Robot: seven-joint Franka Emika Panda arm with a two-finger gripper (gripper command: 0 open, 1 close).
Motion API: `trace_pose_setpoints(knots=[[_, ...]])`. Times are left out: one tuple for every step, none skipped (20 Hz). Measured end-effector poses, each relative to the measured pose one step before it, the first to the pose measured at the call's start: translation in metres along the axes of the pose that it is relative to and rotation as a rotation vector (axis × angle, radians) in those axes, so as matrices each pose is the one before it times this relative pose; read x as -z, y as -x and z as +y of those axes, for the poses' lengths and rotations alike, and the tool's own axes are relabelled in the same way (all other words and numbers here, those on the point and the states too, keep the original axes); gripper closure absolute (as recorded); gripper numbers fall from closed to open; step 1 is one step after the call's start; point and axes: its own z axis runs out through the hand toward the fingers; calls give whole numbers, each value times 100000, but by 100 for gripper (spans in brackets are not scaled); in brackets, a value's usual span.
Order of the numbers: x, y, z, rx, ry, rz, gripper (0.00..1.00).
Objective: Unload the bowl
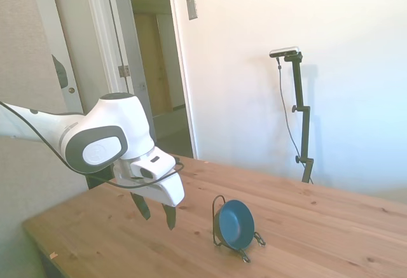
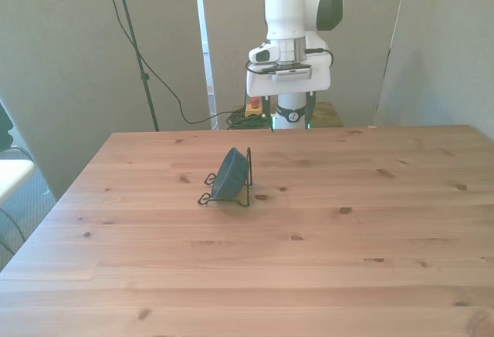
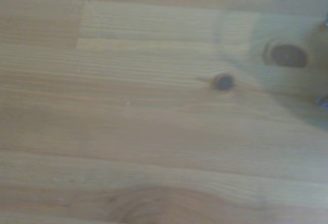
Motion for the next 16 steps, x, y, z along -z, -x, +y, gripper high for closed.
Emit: trace_pose_setpoints(knots=[[624, -823, 688, 1470, -1200, 948, 0], [581, -740, 563, 1852, -1703, 693, 0], [568, -685, 511, 1831, -1917, 620, 0], [463, -634, 551, 1346, -2110, 331, 0], [437, -562, 538, 1337, -1715, 278, 0], [409, -589, 605, 1015, -1423, 157, 0], [509, -691, 679, 877, -1204, 418, 0], [480, -723, 774, 682, -628, 346, 0], [412, -692, 769, 226, -223, 214, 0], [353, -717, 786, 20, -39, 555, 0], [132, -631, 684, -143, 88, 410, 0], [-142, -516, 529, 89, 47, -109, 0], [-299, -436, 282, 415, -152, -187, 0], [-464, -406, 110, 591, -801, -491, 0], [-520, -365, -8, 1040, -843, -725, 0], [-458, -475, 43, 1237, -982, -341, 0]])
